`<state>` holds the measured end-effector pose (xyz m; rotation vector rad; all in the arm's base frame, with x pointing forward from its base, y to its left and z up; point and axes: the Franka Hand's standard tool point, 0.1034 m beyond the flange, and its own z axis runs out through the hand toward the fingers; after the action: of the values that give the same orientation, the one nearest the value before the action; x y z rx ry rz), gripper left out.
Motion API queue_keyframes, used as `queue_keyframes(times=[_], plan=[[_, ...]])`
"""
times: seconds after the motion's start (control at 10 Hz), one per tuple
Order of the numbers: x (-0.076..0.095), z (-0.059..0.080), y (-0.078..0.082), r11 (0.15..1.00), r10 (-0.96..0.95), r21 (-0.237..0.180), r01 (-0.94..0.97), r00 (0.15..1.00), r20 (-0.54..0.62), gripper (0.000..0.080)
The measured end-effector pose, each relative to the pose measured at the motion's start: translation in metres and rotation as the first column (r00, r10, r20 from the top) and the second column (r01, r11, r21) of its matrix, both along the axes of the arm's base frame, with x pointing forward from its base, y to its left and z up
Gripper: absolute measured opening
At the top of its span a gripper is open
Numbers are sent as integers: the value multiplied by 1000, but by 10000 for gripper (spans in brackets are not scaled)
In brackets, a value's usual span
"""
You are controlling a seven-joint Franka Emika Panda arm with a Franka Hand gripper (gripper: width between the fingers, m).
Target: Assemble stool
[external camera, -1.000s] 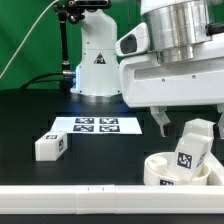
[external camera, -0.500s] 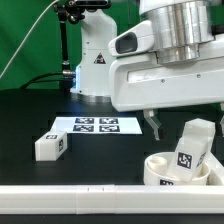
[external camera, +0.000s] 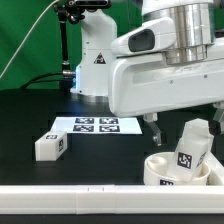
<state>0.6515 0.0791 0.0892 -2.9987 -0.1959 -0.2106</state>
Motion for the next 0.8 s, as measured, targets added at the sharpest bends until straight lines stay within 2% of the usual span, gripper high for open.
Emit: queue_keyframes(times=[0.3,0.5,0.7,0.8], plan=[[-1,-2,-4,969,240,-65,-239,971,14,649],[-2,-2,4,887,451,-116,-447,892,6,649],[0,0,2,822,557,-140,-551,831,-3,649],[0,0,2,822,558,-142,-552,830,0,649]])
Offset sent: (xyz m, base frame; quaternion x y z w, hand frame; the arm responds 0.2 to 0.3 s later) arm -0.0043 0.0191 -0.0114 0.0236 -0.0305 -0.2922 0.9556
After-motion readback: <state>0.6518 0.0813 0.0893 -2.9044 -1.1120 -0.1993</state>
